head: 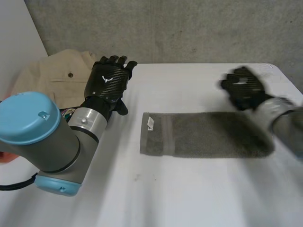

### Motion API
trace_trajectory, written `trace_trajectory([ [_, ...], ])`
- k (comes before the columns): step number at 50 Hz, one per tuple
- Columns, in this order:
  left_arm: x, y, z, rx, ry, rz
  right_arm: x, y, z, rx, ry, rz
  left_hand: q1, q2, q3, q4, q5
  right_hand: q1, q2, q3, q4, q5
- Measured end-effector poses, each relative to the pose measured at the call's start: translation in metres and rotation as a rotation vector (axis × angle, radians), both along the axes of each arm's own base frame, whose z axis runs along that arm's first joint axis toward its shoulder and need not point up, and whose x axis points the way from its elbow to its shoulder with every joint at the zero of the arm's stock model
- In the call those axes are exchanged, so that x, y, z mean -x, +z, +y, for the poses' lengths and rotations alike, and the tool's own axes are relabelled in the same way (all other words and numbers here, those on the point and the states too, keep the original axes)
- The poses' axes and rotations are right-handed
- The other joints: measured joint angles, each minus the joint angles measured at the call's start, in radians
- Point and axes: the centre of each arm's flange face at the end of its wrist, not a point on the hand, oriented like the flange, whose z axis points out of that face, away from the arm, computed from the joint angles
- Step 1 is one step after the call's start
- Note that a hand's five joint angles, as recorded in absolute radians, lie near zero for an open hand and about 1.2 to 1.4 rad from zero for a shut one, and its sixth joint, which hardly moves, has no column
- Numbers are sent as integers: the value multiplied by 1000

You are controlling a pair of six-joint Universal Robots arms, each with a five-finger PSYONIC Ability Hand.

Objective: Fold the laundry.

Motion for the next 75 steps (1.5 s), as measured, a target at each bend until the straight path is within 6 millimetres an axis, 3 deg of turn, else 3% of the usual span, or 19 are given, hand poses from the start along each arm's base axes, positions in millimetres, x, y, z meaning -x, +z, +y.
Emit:
trace_trajectory([
  [1, -1, 0, 1, 0, 1, 0, -33, 1, 19, 23, 105, -14, 0, 0, 0, 0, 0, 0, 0, 0, 0, 0],
  [4, -2, 1, 0, 0, 5, 0, -81, -8, 52, 40, 262, -26, 0, 0, 0, 0, 0, 0, 0, 0, 0, 0],
  [9, -5, 0, -2, -3, 14, -1, -131, -39, 97, 4, 436, -17, 0, 0, 0, 0, 0, 0, 0, 0, 0, 4],
  [14, -6, -1, -5, -3, 19, 0, -150, -62, 118, -41, 503, 0, 0, 0, 0, 0, 0, -71, -97, -110, -117, -80],
  [17, -6, -2, -6, -2, 19, 0, -151, -66, 118, -58, 493, 1, 0, 0, 0, 0, 0, -368, -405, -408, -413, -384],
  [18, -5, -2, -7, -2, 19, 0, -148, -66, 116, -82, 460, -5, 0, 0, 0, 0, 0, -732, -777, -754, -759, -746],
  [20, -4, -3, -8, -2, 17, -1, -143, -62, 112, -104, 414, -18, 0, 0, 0, 0, 0, -866, -921, -927, -927, -903],
  [27, 3, -5, -8, -1, 2, -2, -77, -31, 74, -269, 98, -101, 0, 0, 0, 0, 0, -884, -959, -975, -983, -944],
  [32, 7, -6, -6, -2, -11, -2, -31, -30, 61, -378, -50, -103, 0, 0, 0, 0, 0, -884, -959, -975, -983, -943],
  [35, 10, -8, -4, -5, -21, -5, -9, -39, 56, -413, -110, -68, 0, 0, 0, 0, 0, -837, -901, -911, -918, -888],
  [38, 12, -10, -2, -9, -29, -8, 8, -49, 53, -422, -148, -9, 0, 0, 0, 0, 0, -574, -641, -653, -675, -636],
  [41, 13, -12, 0, -14, -33, -11, 22, -60, 48, -406, -170, 78, 0, 0, 0, 0, 0, -45, -99, -129, -152, -120],
  [44, 13, -12, 1, -15, -32, -11, 26, -60, 39, -350, -182, 123, 0, 0, 0, 0, 0, 33, 2, -8, -11, -8],
  [47, 12, -12, 1, -15, -31, -11, 20, -52, 31, -278, -185, 125, 0, 0, 0, 0, 0, 33, 2, -3, -3, -8],
  [52, 10, -7, 4, -9, -27, -7, -22, -27, 32, -153, -111, 64, 0, 0, 0, 0, 0, 33, 2, -2, -1, -3],
  [56, 6, -3, 6, -4, -22, -3, -69, -16, 56, -126, 34, -4, 0, 0, 0, 0, 0, 33, 2, -2, 0, 0],
  [62, 1, -1, 5, -4, -9, -3, -111, -16, 97, -180, 288, -78, 0, 0, 0, 0, 0, 33, 2, -2, 0, 0],
  [69, -1, -2, 4, -8, -3, -4, -124, -27, 116, -279, 466, -126, 0, 0, 0, 0, 0, 33, 2, -1, 0, 0],
  [75, -1, -3, 2, -13, -3, 6, -125, -33, 105, -327, 438, -167, 0, 0, 0, 0, 0, -44, -107, -117, -123, -89],
])
